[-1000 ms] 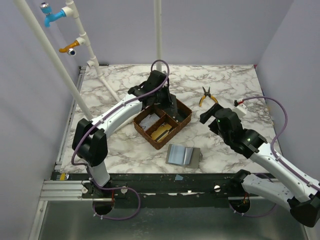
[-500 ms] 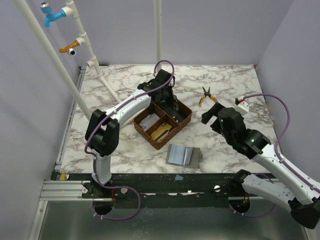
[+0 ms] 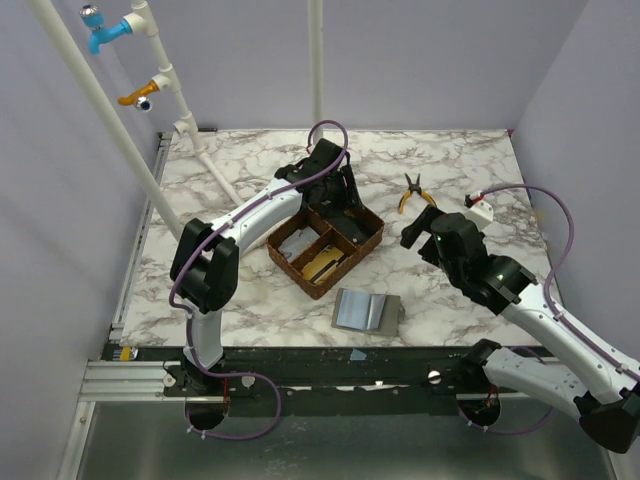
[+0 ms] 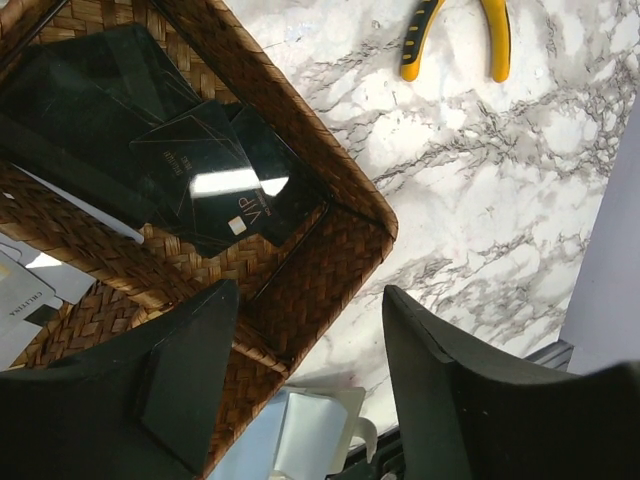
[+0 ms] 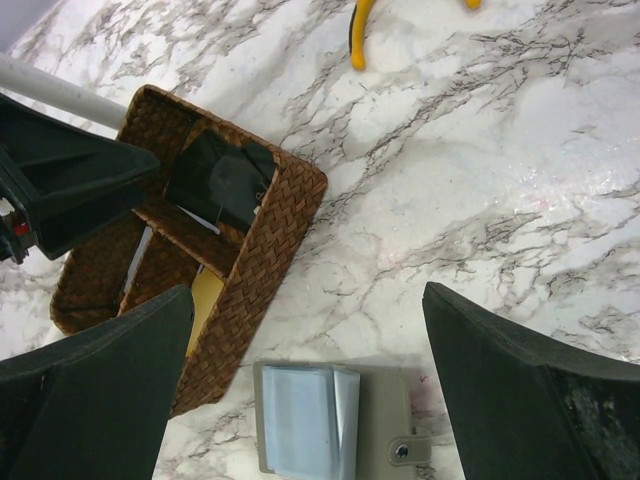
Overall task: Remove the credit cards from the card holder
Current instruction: Place the credit card in the storage box, then remove the credit card from the card holder.
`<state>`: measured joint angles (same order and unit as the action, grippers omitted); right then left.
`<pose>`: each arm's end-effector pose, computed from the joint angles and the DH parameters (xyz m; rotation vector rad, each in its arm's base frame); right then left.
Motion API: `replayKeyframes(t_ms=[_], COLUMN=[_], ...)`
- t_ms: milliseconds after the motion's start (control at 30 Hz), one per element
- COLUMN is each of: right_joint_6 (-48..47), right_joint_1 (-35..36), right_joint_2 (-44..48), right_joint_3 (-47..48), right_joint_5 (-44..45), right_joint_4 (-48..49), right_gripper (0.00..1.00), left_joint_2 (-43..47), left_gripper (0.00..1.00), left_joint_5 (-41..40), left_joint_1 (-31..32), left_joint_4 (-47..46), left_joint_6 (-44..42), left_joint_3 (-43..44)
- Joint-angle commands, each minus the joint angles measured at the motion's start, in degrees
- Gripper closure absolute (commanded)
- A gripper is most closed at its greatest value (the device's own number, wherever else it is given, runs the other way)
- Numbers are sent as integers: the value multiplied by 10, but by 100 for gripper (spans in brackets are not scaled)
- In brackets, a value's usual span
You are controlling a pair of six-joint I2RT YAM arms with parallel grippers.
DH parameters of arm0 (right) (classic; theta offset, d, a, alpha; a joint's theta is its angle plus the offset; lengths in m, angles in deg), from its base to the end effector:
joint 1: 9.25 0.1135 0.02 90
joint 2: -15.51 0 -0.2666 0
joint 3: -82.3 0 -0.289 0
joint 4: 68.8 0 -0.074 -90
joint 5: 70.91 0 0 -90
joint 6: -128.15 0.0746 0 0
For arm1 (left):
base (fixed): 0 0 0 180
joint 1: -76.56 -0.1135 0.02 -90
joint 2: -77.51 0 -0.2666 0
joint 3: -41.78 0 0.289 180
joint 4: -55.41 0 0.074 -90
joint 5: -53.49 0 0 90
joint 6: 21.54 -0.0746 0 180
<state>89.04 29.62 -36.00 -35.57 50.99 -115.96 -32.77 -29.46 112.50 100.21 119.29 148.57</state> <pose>0.2182 0.1252 0.2937 0.5193 2.0524 0.3203 0.3989 -0.3005 0.2355 -0.2744 2.5674 -0.7910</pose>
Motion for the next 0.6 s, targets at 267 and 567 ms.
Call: replayKeyframes(t_ms=[267,567], right_joint_6=[-6,-33], right_joint_1=[0,0], right_joint_2=[-26,-106], right_joint_3=[28,80], right_joint_5=[9,-18], right_joint_4=[1,-49], right_gripper=[0,0], left_joint_2=[84,188], left_gripper=[34,32], left_joint_5=[7,-13], left_joint_1=[-3,0], left_joint_4=[14,44], left_joint_6=[-24,-31], left_joint_3=[-54,-146])
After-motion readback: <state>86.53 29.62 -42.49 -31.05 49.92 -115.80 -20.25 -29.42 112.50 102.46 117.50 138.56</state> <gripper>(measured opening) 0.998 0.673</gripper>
